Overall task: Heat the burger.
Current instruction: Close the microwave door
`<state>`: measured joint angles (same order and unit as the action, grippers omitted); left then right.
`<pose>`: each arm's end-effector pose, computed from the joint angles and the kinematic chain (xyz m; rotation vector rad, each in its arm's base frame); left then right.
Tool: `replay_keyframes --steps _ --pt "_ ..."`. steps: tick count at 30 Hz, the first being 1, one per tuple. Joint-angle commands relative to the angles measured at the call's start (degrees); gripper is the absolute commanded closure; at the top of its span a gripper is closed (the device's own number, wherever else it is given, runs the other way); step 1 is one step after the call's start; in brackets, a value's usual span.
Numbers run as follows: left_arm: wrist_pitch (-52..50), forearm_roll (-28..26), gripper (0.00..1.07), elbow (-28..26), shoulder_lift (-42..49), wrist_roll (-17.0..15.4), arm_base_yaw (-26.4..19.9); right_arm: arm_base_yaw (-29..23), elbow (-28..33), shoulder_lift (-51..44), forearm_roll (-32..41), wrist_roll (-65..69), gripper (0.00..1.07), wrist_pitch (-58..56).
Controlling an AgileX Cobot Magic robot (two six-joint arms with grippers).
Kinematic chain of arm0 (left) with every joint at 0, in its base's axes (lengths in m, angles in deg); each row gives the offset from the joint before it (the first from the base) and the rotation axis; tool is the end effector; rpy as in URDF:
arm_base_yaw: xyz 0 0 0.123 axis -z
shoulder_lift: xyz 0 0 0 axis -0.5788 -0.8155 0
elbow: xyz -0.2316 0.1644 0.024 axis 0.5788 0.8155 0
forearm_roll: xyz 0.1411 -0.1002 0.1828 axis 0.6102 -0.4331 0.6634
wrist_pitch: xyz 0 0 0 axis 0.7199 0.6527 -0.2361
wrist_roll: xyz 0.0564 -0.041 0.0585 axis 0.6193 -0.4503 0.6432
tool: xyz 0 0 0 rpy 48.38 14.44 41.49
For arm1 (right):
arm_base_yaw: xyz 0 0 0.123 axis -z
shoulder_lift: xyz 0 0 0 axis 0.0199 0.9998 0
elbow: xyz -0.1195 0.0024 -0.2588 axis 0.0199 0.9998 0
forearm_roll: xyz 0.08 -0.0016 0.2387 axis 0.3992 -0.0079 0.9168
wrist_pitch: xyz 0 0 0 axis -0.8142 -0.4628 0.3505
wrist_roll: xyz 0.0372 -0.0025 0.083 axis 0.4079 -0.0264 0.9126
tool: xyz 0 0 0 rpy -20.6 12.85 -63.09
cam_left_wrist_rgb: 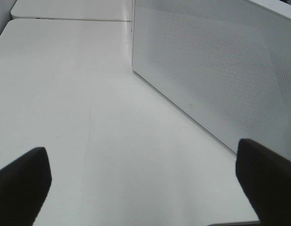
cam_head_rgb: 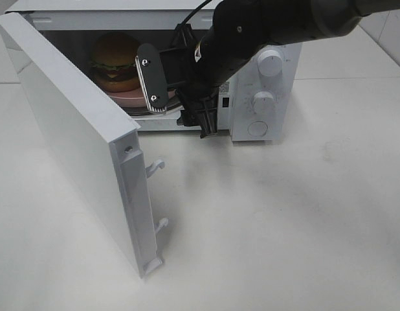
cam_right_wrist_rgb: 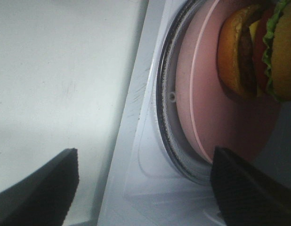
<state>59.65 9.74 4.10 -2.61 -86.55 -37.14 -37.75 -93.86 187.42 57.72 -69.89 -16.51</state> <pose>-0.0080 -0.0123 0.2815 0.0207 2.0251 -0.1339 0.3620 0.2668 0.2054 -1.9154 1.4037 -0.3176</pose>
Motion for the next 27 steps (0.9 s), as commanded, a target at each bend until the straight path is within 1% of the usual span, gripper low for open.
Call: replay_keyframes --steps 1,2,5,7,19,20,25,27 --pt "0.11 0.0 0.07 0.06 0.86 0.06 0.0 0.57 2.29 -2.92 -0.23 0.46 0.32 0.57" --pt "0.11 0.0 0.07 0.06 0.86 0.06 0.0 0.57 3.78 -4.41 -0.23 0.57 0.32 0.52" --pt "0.11 0.0 0.07 0.06 0.86 0.06 0.0 0.57 5.16 -6.02 -0.23 0.69 0.32 0.52" --pt "0.11 0.0 0.07 0.06 0.86 0.06 0.0 0.57 7.28 -8.31 -0.11 0.69 0.32 0.74" --pt "0.11 0.0 0.07 0.06 0.86 0.06 0.0 0.57 13.35 -16.67 -0.11 4.87 0.32 0.46" --pt "0.11 0.0 0.07 0.06 0.86 0.06 0.0 0.57 14.67 -18.22 -0.11 6.02 0.32 0.0" --pt "0.11 0.0 0.07 0.06 0.86 0.06 0.0 0.57 16.9 -21.49 -0.11 9.0 0.32 -1.83" --pt "0.11 0.0 0.07 0.06 0.86 0.06 0.0 0.57 18.79 -23.89 -0.17 12.15 0.32 -3.21"
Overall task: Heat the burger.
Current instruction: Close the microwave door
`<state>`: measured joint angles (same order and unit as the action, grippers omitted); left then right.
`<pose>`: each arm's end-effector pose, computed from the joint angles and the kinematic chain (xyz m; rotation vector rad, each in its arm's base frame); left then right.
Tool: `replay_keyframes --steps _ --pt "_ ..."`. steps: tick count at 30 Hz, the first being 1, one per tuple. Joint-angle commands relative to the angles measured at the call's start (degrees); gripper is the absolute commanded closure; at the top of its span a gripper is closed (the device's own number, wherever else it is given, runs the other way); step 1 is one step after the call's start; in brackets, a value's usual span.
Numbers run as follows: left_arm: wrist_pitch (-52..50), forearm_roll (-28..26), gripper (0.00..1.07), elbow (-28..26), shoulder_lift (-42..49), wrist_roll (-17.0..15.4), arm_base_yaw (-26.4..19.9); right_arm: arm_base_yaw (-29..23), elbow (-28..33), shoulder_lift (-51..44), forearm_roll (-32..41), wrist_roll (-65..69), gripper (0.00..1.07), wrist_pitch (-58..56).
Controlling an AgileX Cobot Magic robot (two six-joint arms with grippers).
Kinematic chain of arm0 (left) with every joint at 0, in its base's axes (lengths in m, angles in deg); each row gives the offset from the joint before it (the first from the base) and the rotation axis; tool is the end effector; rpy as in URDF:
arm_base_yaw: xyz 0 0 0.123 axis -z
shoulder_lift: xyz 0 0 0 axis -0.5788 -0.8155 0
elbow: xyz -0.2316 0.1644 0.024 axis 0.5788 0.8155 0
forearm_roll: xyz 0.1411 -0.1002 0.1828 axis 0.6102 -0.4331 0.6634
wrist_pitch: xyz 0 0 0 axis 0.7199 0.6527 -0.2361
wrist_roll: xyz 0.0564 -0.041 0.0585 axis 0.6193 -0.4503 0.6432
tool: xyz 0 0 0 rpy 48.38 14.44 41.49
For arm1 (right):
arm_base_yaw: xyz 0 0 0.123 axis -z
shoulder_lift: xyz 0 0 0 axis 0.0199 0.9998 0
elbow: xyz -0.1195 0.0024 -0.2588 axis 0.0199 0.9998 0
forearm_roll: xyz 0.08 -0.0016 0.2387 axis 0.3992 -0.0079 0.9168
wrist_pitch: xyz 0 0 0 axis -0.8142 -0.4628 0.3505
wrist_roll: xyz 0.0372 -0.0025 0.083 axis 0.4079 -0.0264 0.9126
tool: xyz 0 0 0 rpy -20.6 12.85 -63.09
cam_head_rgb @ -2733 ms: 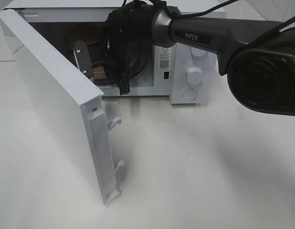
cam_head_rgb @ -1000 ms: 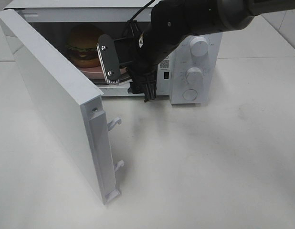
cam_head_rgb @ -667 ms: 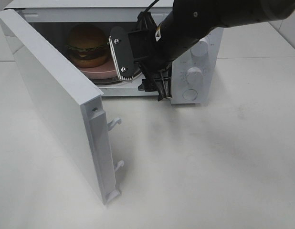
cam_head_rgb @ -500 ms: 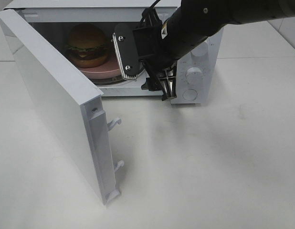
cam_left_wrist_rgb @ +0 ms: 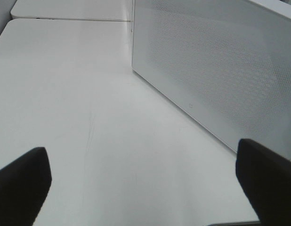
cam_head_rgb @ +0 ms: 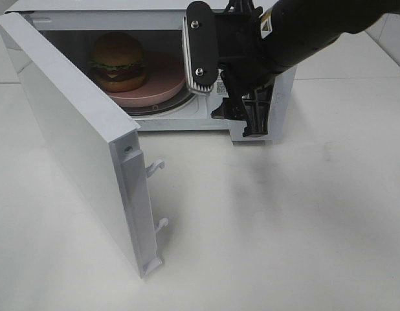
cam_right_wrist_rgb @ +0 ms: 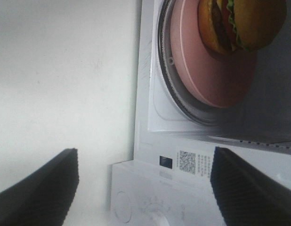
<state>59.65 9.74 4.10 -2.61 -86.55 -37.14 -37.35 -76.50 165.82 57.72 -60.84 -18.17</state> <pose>-0.0080 -0.0123 0.2815 0.0207 2.0251 -0.1339 0.2911 0.2108 0.2648 -1.7510 1.5229 -0.2561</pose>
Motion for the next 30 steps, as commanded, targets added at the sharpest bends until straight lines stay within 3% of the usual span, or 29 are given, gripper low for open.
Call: replay_keyframes --steps 1,9,17,24,30 --pt "0.11 0.0 0.07 0.06 0.86 0.06 0.0 0.17 1.43 -2.29 -0.17 3.09 0.32 -1.55" --pt "0.11 0.0 0.07 0.06 0.86 0.06 0.0 0.17 4.98 -8.54 -0.23 14.44 0.32 -6.36" --pt "0.11 0.0 0.07 0.06 0.86 0.06 0.0 0.17 6.13 -13.81 -0.34 34.49 0.3 -15.18" --pt "0.11 0.0 0.07 0.06 0.86 0.06 0.0 0.17 6.13 -18.85 -0.34 53.63 0.31 -26.01" --pt "0.11 0.0 0.07 0.06 0.86 0.06 0.0 0.11 6.25 -24.29 -0.23 60.56 0.31 -36.1"
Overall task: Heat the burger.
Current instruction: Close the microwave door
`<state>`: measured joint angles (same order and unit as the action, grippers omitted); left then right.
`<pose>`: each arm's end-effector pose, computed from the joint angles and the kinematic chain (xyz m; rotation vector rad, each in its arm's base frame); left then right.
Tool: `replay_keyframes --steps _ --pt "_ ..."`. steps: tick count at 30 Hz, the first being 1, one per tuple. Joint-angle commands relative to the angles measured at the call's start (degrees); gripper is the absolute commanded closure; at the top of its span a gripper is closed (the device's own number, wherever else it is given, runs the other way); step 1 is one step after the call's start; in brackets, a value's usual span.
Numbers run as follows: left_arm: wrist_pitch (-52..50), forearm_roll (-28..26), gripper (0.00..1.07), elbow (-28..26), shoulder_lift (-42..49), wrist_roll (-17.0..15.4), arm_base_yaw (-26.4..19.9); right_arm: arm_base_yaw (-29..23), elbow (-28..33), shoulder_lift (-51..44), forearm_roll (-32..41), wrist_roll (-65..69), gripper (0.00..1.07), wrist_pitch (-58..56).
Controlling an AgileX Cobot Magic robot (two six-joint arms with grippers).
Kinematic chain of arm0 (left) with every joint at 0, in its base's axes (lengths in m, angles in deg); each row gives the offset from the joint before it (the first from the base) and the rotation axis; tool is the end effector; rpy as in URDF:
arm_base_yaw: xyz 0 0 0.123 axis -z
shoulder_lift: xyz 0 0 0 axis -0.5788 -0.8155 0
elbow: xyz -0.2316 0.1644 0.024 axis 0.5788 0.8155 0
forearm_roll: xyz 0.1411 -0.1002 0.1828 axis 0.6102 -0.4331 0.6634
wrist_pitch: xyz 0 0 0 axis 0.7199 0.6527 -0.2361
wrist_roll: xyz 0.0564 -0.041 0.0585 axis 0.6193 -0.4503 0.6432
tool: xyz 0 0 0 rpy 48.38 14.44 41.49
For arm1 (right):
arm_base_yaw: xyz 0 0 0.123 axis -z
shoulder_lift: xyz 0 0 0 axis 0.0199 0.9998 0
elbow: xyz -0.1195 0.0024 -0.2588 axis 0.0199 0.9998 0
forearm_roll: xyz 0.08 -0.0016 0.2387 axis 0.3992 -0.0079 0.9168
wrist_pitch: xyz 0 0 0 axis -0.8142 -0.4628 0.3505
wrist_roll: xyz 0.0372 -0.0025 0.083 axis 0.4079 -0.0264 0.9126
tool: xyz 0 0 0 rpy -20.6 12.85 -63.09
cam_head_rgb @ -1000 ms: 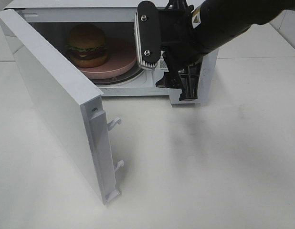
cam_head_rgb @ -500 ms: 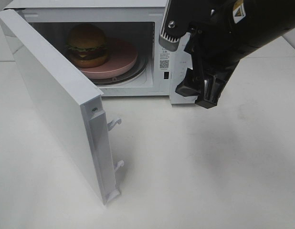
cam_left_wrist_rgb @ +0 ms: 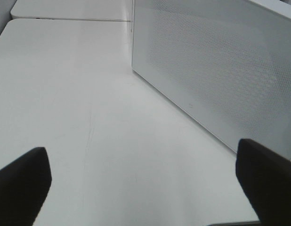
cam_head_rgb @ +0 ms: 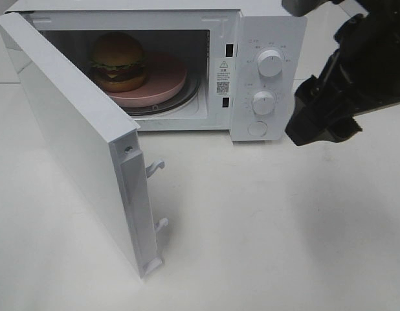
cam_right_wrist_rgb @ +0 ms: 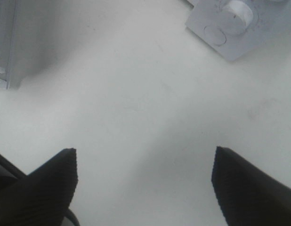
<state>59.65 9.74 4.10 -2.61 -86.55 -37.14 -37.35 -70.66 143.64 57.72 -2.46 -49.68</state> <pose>-0.0080 -0.0123 0.2815 0.0207 2.0251 -0.1339 0.1991 0.1402 0.3191 -0.8424 2.4359 0.1561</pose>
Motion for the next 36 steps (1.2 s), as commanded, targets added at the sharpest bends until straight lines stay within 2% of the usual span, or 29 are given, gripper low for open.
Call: replay_keyframes --steps 1,9,11,14,27,28,30,31,32,34,36 --pt "0.11 0.0 0.07 0.06 0.86 0.06 0.0 0.11 0.4 -2.12 -0.23 2.18 0.31 -4.58" --pt "0.11 0.0 0.07 0.06 0.86 0.06 0.0 0.11 5.61 -9.11 -0.23 3.04 0.31 -8.88" --pt "0.11 0.0 0.07 0.06 0.86 0.06 0.0 0.11 9.51 -13.92 -0.29 3.09 0.31 -8.54" --pt "0.11 0.0 0.07 0.06 0.86 0.06 0.0 0.11 11.69 -17.93 -0.29 3.09 0.31 -9.0" --pt "0.11 0.0 0.07 0.06 0.86 0.06 0.0 0.86 18.28 -33.69 -1.72 3.15 0.31 -10.94" --pt "0.11 0.0 0.07 0.06 0.86 0.06 0.0 3.09 19.37 -35.58 -1.32 3.27 0.31 -10.94" --pt "0.11 0.0 0.07 0.06 0.86 0.06 0.0 4.41 19.82 -36.38 -1.38 3.21 0.31 -10.94" --pt "0.11 0.0 0.07 0.06 0.86 0.06 0.0 8.08 20.68 -38.5 -1.43 2.64 0.31 -10.89" --pt "0.11 0.0 0.07 0.06 0.86 0.06 0.0 8.08 20.68 -38.5 -1.43 2.64 0.31 -10.89" --pt "0.11 0.0 0.07 0.06 0.86 0.06 0.0 12.43 22.0 -41.65 -1.43 2.41 0.31 -10.94" --pt "0.11 0.0 0.07 0.06 0.86 0.06 0.0 13.46 22.57 -42.91 -1.43 2.41 0.31 -10.94"
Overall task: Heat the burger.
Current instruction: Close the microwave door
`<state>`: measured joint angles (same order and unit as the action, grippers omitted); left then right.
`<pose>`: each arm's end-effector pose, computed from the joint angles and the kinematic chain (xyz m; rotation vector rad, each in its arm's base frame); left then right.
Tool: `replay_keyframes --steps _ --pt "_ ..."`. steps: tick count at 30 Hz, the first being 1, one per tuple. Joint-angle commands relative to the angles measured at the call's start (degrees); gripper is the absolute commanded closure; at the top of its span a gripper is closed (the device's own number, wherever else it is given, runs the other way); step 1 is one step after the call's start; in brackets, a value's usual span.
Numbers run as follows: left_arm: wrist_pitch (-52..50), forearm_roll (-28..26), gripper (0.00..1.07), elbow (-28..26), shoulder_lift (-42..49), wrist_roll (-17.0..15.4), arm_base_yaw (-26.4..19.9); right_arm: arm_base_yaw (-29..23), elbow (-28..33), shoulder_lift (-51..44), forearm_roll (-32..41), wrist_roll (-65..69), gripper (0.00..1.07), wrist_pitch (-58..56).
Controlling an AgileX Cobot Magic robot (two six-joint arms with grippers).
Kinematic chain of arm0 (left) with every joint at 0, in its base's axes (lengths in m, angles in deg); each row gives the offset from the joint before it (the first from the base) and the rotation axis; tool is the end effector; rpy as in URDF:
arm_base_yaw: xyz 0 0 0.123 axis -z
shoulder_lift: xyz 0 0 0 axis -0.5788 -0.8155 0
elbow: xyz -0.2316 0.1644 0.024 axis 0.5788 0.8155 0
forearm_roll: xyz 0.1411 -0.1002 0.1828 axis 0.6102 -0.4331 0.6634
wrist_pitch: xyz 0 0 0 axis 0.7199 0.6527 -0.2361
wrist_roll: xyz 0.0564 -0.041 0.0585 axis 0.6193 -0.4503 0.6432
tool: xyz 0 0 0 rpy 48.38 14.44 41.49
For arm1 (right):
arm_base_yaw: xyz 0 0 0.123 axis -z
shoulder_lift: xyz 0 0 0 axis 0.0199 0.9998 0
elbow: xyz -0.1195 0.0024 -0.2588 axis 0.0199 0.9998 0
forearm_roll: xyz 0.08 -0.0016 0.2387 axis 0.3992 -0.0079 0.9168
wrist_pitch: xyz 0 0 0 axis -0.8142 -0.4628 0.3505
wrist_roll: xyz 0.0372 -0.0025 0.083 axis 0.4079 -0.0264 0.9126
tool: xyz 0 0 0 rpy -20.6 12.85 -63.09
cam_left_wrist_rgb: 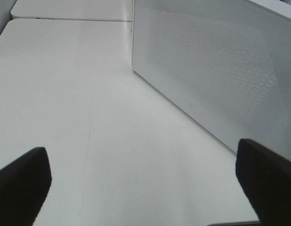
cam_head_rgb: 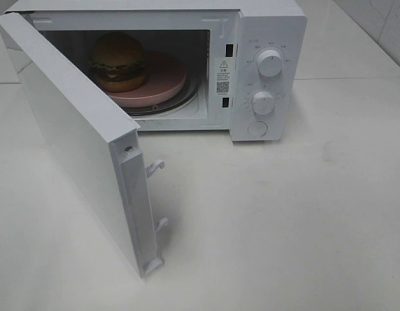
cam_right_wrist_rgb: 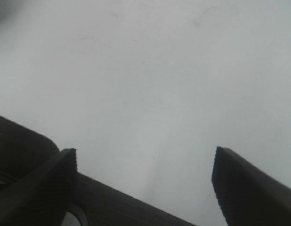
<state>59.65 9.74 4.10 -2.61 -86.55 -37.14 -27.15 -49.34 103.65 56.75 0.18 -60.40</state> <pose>-0.0080 -0.0123 0.2815 0.0207 2.0251 -0.1339 0.0714 0.0277 0.3055 -0.5169 2.3774 0.1182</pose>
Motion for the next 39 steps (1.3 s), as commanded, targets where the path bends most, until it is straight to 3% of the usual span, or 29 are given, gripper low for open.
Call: replay_keyframes --steps 1,9,22,39 --pt "0.11 0.0 0.07 0.06 0.86 0.06 0.0 4.58 2.46 -5.04 -0.46 0.0 0.31 -0.11" --pt "0.11 0.0 0.07 0.06 0.86 0.06 0.0 11.0 7.22 -15.24 -0.4 0.57 0.31 -0.17" --pt "0.11 0.0 0.07 0.06 0.86 0.06 0.0 17.53 7.28 -29.22 -0.29 0.63 0.31 0.86" --pt "0.11 0.06 0.07 0.06 0.63 0.06 0.0 18.68 9.28 -32.72 0.17 0.17 0.31 4.7"
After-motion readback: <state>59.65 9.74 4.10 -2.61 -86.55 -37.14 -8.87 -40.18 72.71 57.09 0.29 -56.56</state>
